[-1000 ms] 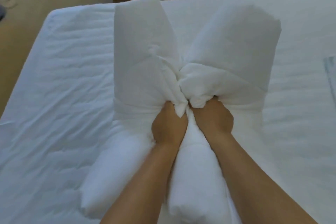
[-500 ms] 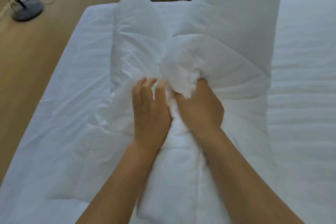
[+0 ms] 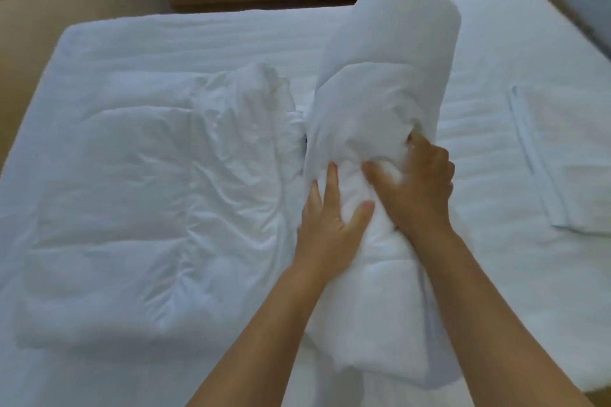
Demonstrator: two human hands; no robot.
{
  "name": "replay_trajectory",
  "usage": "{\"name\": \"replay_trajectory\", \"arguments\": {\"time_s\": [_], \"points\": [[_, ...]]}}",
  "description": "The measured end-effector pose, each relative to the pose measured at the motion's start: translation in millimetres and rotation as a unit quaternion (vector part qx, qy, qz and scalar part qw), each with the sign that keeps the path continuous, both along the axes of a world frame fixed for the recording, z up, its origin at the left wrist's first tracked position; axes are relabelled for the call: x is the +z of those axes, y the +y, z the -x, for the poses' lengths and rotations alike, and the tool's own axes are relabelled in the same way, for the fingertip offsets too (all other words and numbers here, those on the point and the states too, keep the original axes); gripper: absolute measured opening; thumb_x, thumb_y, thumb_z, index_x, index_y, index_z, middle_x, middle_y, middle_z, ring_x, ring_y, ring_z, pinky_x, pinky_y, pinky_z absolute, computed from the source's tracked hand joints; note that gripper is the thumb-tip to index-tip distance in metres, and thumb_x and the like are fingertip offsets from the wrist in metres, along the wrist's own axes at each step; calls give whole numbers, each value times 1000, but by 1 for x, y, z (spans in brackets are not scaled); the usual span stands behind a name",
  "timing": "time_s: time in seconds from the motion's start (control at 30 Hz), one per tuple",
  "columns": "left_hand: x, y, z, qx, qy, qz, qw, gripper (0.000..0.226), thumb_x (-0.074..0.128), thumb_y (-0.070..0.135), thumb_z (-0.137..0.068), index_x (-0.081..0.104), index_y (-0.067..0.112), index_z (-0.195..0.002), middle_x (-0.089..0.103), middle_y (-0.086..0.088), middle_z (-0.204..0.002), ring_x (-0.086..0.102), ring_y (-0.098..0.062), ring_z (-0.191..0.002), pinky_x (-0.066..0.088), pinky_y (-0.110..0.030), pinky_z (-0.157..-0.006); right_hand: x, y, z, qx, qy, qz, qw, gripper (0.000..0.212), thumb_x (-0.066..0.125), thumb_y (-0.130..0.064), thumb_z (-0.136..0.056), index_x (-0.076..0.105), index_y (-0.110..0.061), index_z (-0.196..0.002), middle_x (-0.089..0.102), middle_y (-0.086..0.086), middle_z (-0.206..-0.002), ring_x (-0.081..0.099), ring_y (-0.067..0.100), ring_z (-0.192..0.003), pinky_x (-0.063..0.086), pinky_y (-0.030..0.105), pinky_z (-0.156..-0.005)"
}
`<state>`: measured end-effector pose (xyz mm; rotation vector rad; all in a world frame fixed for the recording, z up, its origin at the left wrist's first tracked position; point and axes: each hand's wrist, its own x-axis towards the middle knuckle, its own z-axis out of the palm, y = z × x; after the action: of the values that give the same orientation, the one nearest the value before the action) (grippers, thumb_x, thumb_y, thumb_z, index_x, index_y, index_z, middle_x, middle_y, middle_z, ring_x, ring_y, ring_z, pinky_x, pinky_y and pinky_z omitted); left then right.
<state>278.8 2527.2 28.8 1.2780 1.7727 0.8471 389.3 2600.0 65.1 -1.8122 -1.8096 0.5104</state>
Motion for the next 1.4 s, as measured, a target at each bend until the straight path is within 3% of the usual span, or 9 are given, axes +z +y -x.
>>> {"name": "replay_trajectory", "arguments": {"time_s": [0.3, 0.47, 0.6, 0.73, 0.83, 0.97, 1.1, 1.27, 1.4], "points": [[-41, 72, -186, -273, 179, 10, 945, 79, 36, 67, -89, -11, 42, -147, -20, 4, -158, -17, -15, -145, -9, -46, -114, -45, 60, -224, -87, -1, 167, 982, 86, 48, -67, -81, 12, -31, -151, 37, 13, -146, 36, 35, -132, 32, 49, -107], [-105, 116, -284, -296, 269, 97, 911, 71, 21, 65, -93, -8, 34, -150, -19, 5, -158, -17, -12, -144, -12, -50, -113, -114, 106, -340, -70, -17, 289, 955, 84, 46, -70, -82, 13, -34, -150, 30, 11, -151, 34, 33, -136, 31, 49, -109], [-132, 144, -343, -296, 312, 147, 891, 70, 18, 64, -93, -8, 35, -150, -20, 7, -157, -19, -12, -144, -13, -54, -110, -150, 134, -406, -21, 56, 350, 935, 90, 54, -67, -79, 15, -30, -151, 30, 7, -152, 35, 28, -136, 31, 42, -111], [-123, 160, -352, -244, 337, 64, 907, 66, 34, 57, -93, 15, 30, -150, -7, 1, -160, -9, -14, -145, -6, -49, -112, -166, 146, -424, -78, 217, 358, 905, 103, 63, -67, -72, 15, -21, -151, 27, 3, -154, 33, 20, -138, 26, 24, -102], [-106, 183, -336, -216, 371, 20, 903, 64, 37, 55, -93, 20, 31, -149, -2, 1, -160, -7, -14, -145, -6, -49, -112, -165, 164, -413, -97, 263, 334, 900, 111, 67, -71, -64, 17, -22, -150, 32, 2, -152, 37, 22, -135, 30, 30, -108], [-85, 223, -306, -170, 409, 42, 896, 69, 33, 60, -90, 14, 33, -150, -6, 1, -160, -10, -18, -145, -8, -55, -111, -155, 181, -383, -72, 202, 331, 919, 121, 65, -78, -56, 5, -32, -150, 36, 9, -148, 40, 31, -132, 35, 49, -107], [-79, 251, -312, -190, 416, 23, 889, 64, 34, 54, -94, 14, 32, -151, -3, -2, -160, -8, -21, -146, -4, -57, -112, -148, 182, -363, -69, 179, 318, 929, 125, 50, -93, -43, -3, -46, -146, 44, 14, -140, 47, 33, -125, 38, 49, -103], [-84, 280, -354, -219, 372, -43, 901, 47, 34, 36, -98, 36, 27, -144, 16, -2, -158, 0, -21, -147, -6, -57, -111, -171, 190, -343, 16, 110, 266, 957, 83, 46, -54, -85, 0, -35, -151, 52, 12, -133, 55, 32, -110, 45, 41, -91], [-102, 286, -386, -226, 373, 33, 899, 49, 28, 39, -98, 29, 27, -146, 10, 0, -159, -6, -18, -146, -9, -55, -111, -180, 188, -399, 8, 194, 315, 929, 81, 50, -63, -81, 12, -40, -149, 48, 5, -139, 48, 19, -123, 32, 24, -88]]}}
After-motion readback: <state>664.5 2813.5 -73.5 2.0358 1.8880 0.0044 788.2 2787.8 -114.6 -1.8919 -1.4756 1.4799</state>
